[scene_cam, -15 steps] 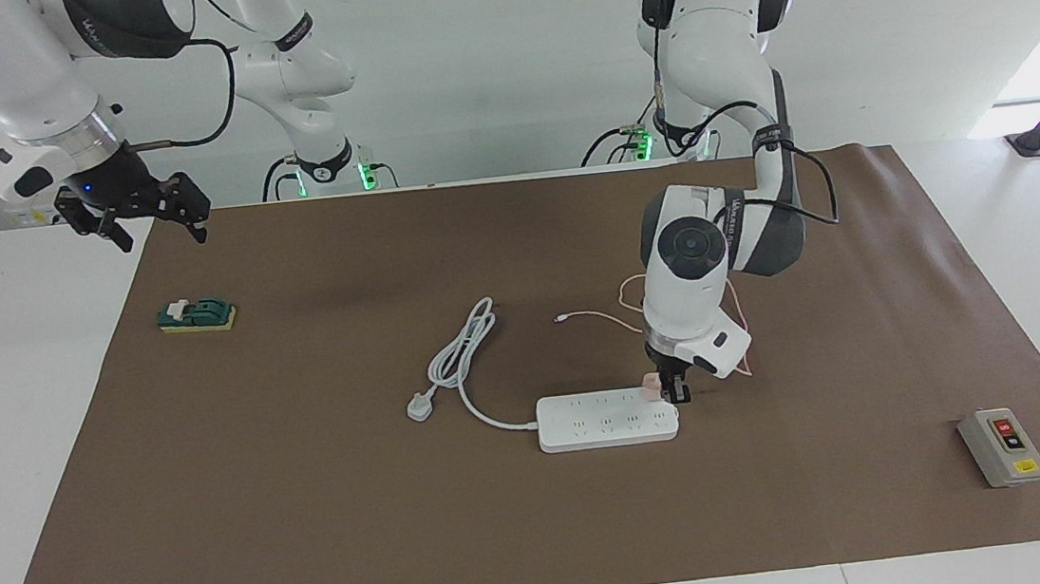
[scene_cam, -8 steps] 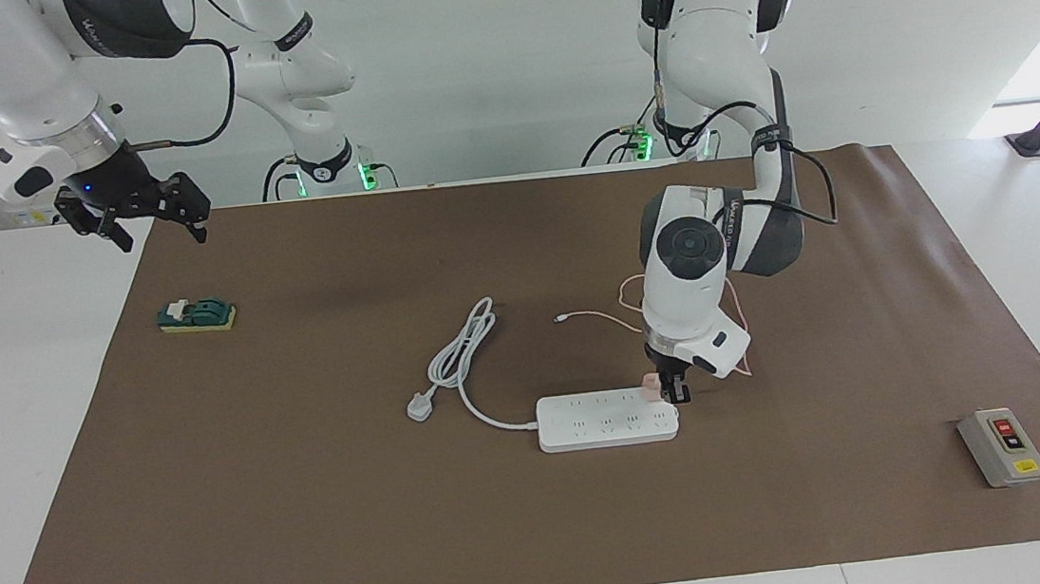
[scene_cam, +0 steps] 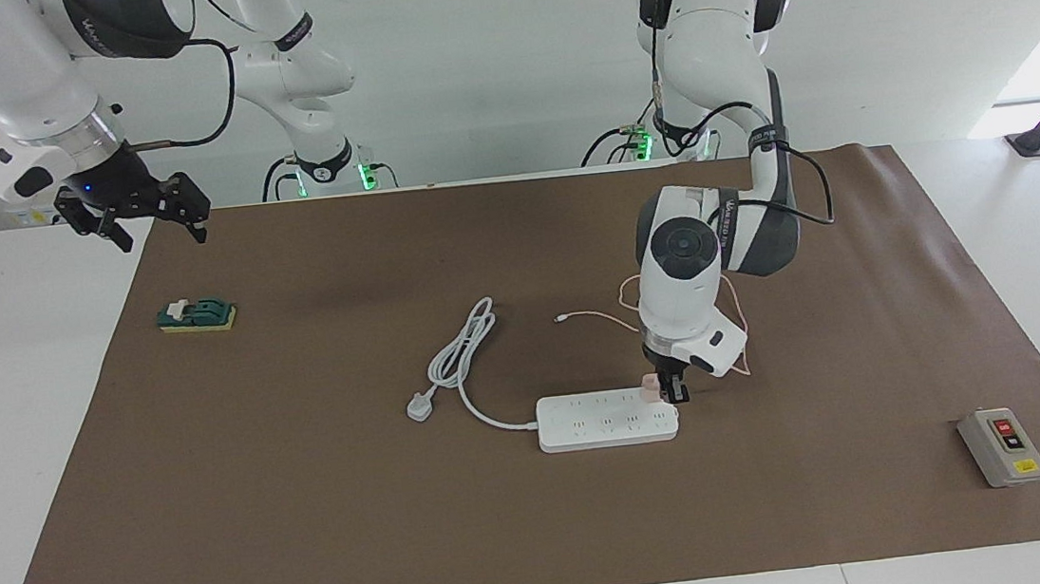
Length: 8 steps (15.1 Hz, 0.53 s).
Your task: Plug charger into power strip
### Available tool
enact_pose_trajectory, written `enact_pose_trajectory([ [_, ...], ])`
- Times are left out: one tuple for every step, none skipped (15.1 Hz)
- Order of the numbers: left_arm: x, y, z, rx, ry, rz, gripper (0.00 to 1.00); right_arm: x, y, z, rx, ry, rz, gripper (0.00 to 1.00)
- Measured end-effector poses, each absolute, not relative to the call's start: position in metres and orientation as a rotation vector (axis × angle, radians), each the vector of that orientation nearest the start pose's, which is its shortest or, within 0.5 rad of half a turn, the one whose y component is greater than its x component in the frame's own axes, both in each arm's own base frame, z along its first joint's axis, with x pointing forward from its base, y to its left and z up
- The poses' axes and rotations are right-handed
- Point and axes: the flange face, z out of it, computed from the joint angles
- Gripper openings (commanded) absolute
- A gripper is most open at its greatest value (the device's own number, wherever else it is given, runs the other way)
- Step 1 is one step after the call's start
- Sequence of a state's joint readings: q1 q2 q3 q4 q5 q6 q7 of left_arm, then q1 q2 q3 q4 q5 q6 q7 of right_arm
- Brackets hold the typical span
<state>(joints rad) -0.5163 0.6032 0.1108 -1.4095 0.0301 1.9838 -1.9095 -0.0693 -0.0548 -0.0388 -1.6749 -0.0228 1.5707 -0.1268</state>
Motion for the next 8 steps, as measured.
enact_pose_trajectory([
  [0.6512,-0.2935,0.3492,-2.282,-2.07,-0.112,0.0,0.5319,-0.0607,0.6053,-3.155,-0.031,0.081,1.0],
  [0.6508,-0.2932,0.3489,-2.284,-2.071,-0.114,0.0,0.5319,-0.0607,0.6053,-3.155,-0.031,0.081,1.0],
  [0.6504,-0.2925,0.3485,-2.286,-2.074,-0.114,0.0,0.5319,-0.0607,0.6053,-3.155,-0.031,0.081,1.0],
  [0.6499,-0.2914,0.3479,-2.287,-2.081,-0.112,0.0,0.5319,-0.0607,0.6053,-3.155,-0.031,0.081,1.0],
  [0.6495,-0.2904,0.3462,-2.289,-2.087,-0.111,0.0,0.5319,-0.0607,0.6053,-3.155,-0.031,0.081,1.0],
  [0.6491,-0.2896,0.3451,-2.291,-2.091,-0.111,0.0,0.5319,-0.0607,0.6053,-3.155,-0.031,0.081,1.0],
  [0.6488,-0.2892,0.3451,-2.292,-2.093,-0.111,0.0,0.5319,-0.0607,0.6053,-3.155,-0.031,0.081,1.0],
  [0.6487,-0.2892,0.3452,-2.292,-2.094,-0.111,0.0,0.5319,-0.0607,0.6053,-3.155,-0.031,0.081,1.0],
])
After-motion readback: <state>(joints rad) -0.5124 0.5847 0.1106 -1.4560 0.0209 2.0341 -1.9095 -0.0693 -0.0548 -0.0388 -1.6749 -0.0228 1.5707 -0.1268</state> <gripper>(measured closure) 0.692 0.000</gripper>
